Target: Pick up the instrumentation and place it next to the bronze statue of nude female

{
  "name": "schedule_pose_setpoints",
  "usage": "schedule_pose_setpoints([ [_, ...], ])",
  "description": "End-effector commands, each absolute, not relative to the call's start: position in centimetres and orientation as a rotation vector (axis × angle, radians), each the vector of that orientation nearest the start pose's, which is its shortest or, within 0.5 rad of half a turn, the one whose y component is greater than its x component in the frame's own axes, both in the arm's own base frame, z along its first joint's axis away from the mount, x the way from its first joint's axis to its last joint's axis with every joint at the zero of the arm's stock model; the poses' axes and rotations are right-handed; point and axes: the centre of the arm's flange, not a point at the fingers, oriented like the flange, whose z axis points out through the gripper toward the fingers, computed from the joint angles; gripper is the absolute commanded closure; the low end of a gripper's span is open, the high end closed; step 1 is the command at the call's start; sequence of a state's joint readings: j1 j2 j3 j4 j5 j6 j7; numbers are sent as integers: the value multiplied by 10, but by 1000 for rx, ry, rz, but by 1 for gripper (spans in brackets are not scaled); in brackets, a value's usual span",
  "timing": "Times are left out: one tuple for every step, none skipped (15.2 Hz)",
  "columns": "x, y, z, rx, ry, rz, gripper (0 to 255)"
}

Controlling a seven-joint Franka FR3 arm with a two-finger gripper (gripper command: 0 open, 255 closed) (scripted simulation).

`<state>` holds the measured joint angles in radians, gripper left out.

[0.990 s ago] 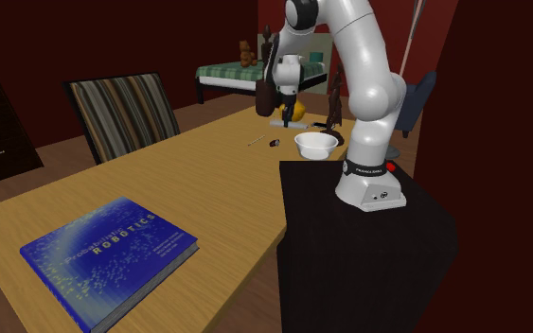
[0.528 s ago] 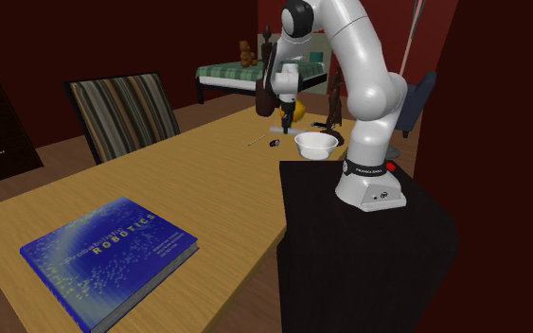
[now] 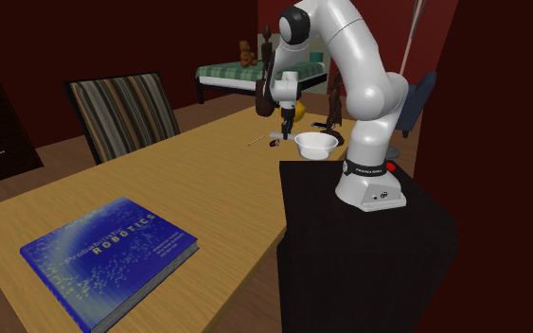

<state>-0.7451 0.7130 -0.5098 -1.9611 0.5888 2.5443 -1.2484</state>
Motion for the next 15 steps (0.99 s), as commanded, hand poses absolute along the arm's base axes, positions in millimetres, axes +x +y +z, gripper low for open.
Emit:
schedule_pose_setpoints([
  [185, -577, 145, -3100, 621, -8, 255],
  [185, -577, 145, -3100, 621, -8, 255],
  [185, -577, 145, -3100, 621, -8, 255],
  [185, -577, 145, -3100, 621, -8, 255],
  [185, -577, 145, -3100, 621, -8, 255],
  [185, -577, 145, -3100, 621, -8, 255],
  [185, -577, 145, -3100, 621, -8, 0],
  [185, -577, 145, -3100, 621, -8, 0],
  [185, -577, 145, -3100, 621, -8, 0],
  [185, -577, 145, -3100, 621, -8, 0],
  [185, -577, 145, -3100, 621, -8, 0],
  [185, -577, 145, -3100, 621, -8, 0],
  [185, -577, 159, -3100, 621, -8, 0],
  [185, -577, 172, -3100, 621, -8, 0],
  [185, -576, 185, -3100, 621, -8, 0],
])
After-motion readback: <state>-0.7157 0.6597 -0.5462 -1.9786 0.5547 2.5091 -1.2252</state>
